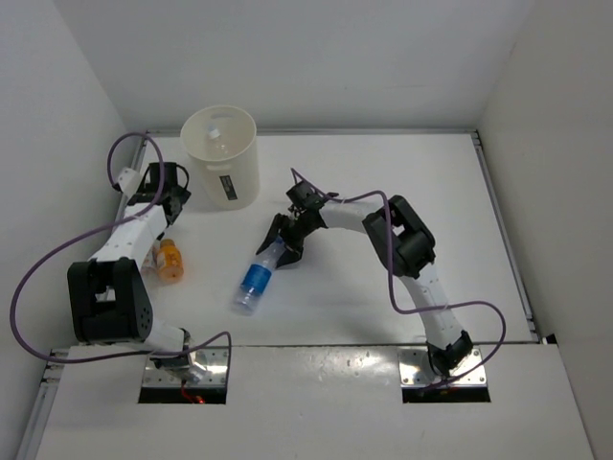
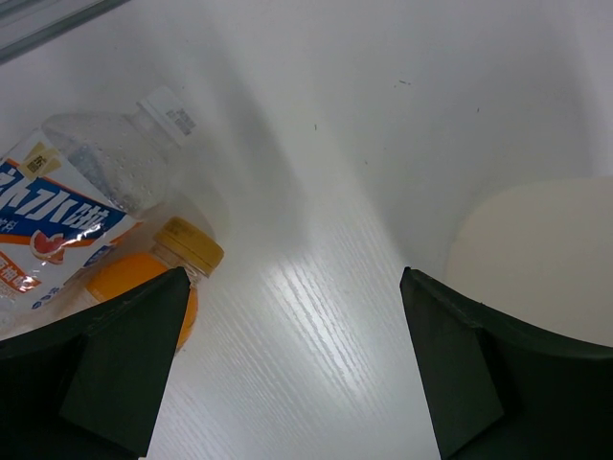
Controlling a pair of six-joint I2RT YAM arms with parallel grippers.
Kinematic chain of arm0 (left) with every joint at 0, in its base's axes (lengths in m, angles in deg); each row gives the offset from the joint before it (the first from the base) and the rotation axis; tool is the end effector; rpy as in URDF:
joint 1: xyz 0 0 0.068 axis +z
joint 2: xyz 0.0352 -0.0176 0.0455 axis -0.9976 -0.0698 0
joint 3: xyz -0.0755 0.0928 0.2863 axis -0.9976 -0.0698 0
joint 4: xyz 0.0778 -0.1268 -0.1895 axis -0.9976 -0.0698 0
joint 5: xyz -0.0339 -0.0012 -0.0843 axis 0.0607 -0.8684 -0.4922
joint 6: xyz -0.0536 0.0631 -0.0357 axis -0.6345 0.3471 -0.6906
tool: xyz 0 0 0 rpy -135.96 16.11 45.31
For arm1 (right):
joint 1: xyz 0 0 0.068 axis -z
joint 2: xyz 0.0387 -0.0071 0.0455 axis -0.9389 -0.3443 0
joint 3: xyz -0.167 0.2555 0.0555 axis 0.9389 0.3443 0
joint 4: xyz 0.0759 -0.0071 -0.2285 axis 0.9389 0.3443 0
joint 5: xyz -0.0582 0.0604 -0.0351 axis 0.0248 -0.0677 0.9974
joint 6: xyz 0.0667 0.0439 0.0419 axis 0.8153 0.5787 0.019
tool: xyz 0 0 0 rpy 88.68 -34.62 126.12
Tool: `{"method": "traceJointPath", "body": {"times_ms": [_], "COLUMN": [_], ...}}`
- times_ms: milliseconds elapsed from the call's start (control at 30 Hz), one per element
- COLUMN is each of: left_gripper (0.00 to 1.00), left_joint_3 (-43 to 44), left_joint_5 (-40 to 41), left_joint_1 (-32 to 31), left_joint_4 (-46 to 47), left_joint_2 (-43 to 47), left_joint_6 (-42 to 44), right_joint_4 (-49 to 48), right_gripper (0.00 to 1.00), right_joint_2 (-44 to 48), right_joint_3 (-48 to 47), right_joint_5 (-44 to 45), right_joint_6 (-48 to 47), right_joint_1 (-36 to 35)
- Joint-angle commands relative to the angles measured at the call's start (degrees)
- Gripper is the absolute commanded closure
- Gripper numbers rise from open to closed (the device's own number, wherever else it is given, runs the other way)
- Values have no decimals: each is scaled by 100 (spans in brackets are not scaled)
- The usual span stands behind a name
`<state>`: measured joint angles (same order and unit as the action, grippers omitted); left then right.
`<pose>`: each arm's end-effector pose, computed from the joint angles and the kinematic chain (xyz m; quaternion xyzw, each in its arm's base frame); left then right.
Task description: Put the plastic bottles in the bin
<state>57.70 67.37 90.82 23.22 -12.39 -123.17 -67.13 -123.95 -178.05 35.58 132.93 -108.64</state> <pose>0.2995 0.0654 0.2629 -0.5463 0.7337 0.0737 0.3973 0.3569 0.3520 0.1003 -0.1989 -0.8976 -0.3647 0.1477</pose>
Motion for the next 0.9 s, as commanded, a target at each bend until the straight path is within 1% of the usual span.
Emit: {"method": "traceJointPath", "body": {"times_ms": [0, 67, 100, 267, 300, 333, 400, 433, 500, 567, 633, 733, 767, 867], "left_gripper": [1, 1, 1, 1, 1, 1, 1, 1, 1, 1, 1, 1, 1, 1], "left_joint_3": [-10, -10, -10, -123, -124, -124, -124, -124, -72, -10, -10, 43, 43, 43], "left_joint_5": [107, 107, 107, 107, 55, 54, 54, -7, -68, -121, -174, -236, -323, -324], "left_joint_1": [10, 10, 10, 10, 10, 10, 10, 10, 10, 10, 10, 10, 10, 10], "left_joint_4": [119, 119, 119, 172, 172, 172, 172, 172, 224, 225, 277, 330, 382, 452], "left_joint_2": [223, 223, 223, 170, 170, 170, 117, 117, 47, -6, -58, -59, -59, -59], "left_joint_6": [-38, 14, 14, 14, 14, 14, 14, 14, 14, 14, 14, 84, 85, 137], "right_joint_4": [-139, -201, -201, 9, 10, 10, 10, 10, 10, 167, 238, -795, -1425, -2168], "right_gripper": [48, 57, 67, 68, 70, 76, 81, 85, 85, 85, 92, 95, 97, 98], "right_joint_2": [591, 812, 996, 1410, 1480, 1551, 1788, 1858, 1990, 1991, 1991, 2183, 2184, 2106], "right_joint_3": [391, 523, 602, 603, 603, 603, 603, 481, 314, -90, -545, -645, -645, -969], "right_joint_5": [22, 22, 74, 128, 128, 128, 128, 180, 180, 180, 180, -13, -65, -66], "right_joint_6": [141, 80, 80, -254, -254, -254, -254, -254, -307, -473, -552, -440, -230, 0], "right_joint_1": [152, 362, 424, 784, 933, 1012, 1284, 1373, 1644, 1803, 2014, 2243, 2305, 2472]}}
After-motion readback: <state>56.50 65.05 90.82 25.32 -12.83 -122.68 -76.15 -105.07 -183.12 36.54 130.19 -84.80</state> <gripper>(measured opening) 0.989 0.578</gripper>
